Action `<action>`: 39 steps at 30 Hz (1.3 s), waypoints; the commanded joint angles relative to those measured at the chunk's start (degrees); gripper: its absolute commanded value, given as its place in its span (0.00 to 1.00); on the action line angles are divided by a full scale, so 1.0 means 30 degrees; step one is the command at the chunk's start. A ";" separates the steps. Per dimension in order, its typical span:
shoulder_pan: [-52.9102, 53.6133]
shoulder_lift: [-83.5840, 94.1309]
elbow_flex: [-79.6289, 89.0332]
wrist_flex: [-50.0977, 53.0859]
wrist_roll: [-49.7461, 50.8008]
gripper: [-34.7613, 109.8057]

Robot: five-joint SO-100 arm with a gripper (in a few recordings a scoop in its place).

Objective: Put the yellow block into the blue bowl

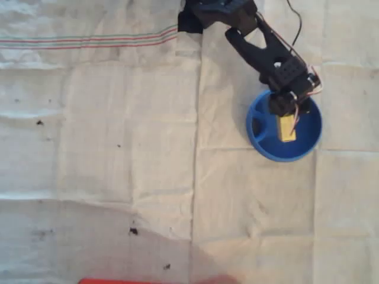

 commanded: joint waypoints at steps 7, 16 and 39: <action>0.0029 0.2461 -0.1230 0.0117 0.0059 0.38; 0.1113 0.6943 -0.1113 0.1670 0.0293 0.25; 0.1611 2.3145 0.8818 0.1201 1.4590 0.24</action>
